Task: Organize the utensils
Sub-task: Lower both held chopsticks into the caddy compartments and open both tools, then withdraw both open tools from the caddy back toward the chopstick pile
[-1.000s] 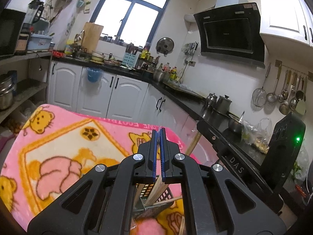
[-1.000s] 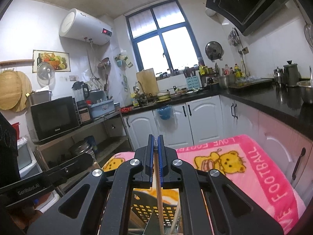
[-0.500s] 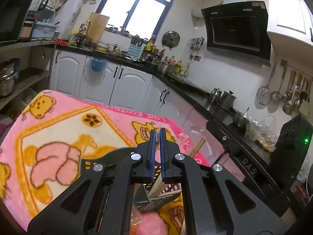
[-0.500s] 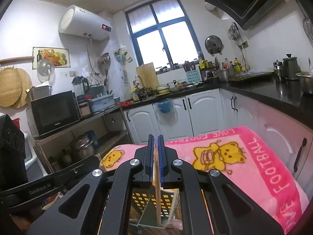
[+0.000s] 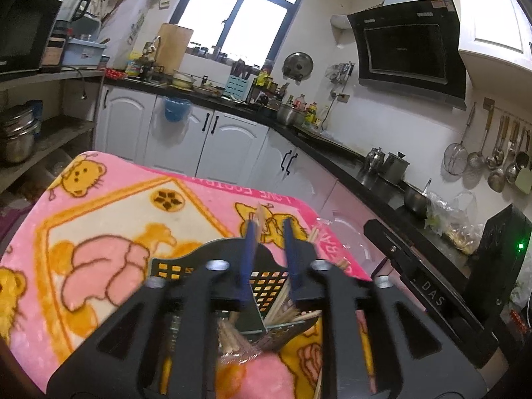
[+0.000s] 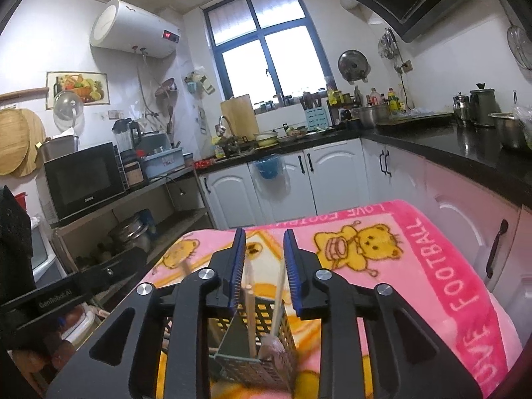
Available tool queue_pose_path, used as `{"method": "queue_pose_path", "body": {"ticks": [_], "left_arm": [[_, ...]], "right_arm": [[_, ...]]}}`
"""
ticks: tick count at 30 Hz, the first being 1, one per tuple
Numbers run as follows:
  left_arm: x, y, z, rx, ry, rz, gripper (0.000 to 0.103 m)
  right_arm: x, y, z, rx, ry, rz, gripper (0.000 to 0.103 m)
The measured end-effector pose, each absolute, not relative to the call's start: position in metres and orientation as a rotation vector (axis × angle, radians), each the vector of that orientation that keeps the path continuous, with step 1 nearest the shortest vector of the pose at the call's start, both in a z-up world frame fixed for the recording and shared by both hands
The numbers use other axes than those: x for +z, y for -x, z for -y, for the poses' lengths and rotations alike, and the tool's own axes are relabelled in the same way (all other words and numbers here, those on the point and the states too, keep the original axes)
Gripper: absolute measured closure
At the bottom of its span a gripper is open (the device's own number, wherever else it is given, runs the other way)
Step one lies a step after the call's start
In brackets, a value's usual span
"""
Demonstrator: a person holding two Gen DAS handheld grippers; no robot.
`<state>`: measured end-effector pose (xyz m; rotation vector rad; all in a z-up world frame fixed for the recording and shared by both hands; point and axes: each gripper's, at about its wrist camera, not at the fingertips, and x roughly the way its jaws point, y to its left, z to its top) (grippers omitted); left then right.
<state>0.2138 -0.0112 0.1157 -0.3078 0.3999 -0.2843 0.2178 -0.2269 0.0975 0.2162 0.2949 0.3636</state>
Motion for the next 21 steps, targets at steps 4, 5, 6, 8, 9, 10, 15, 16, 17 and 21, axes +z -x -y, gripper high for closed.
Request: {"method": "queue_pose_path", "body": {"ticks": [4,5,6,8,9,10,15,16,17,21], "left_arm": [[0.116,-0.208,0.01,-0.277,0.304,-0.395,0.08],[0.116,-0.206,0.009,-0.276,0.31,-0.395,0.077],[0.116,-0.206,0.008,-0.274,0.315,-0.395,0.075],[0.116,-0.204,0.007,-0.27,0.317,-0.397,0.073],[0.116,-0.203,0.007,-0.269,0.316,-0.399,0.07],[0.116,-0.201,0.007,-0.27,0.317,-0.399,0.069],[0.119,-0.194,0.009,-0.278,0.31,-0.395,0.061],[0.12,-0.192,0.01,-0.28,0.306,-0.398,0.06],[0.119,-0.191,0.011,-0.276,0.3,-0.403,0.059],[0.118,-0.185,0.011,-0.278,0.297,-0.407,0.055]], "right_arm": [[0.095,-0.214,0.229,0.368,-0.215,-0.323,0.074],[0.095,-0.214,0.229,0.371,-0.216,-0.327,0.073],[0.094,-0.213,0.23,0.372,-0.217,-0.331,0.073],[0.093,-0.21,0.231,0.372,-0.218,-0.338,0.072],[0.094,-0.21,0.232,0.374,-0.218,-0.342,0.071],[0.093,-0.209,0.232,0.375,-0.216,-0.346,0.069],[0.095,-0.202,0.235,0.365,-0.202,-0.354,0.066],[0.095,-0.2,0.236,0.366,-0.2,-0.356,0.064],[0.096,-0.199,0.237,0.367,-0.196,-0.361,0.064],[0.095,-0.193,0.238,0.367,-0.178,-0.378,0.061]]}}
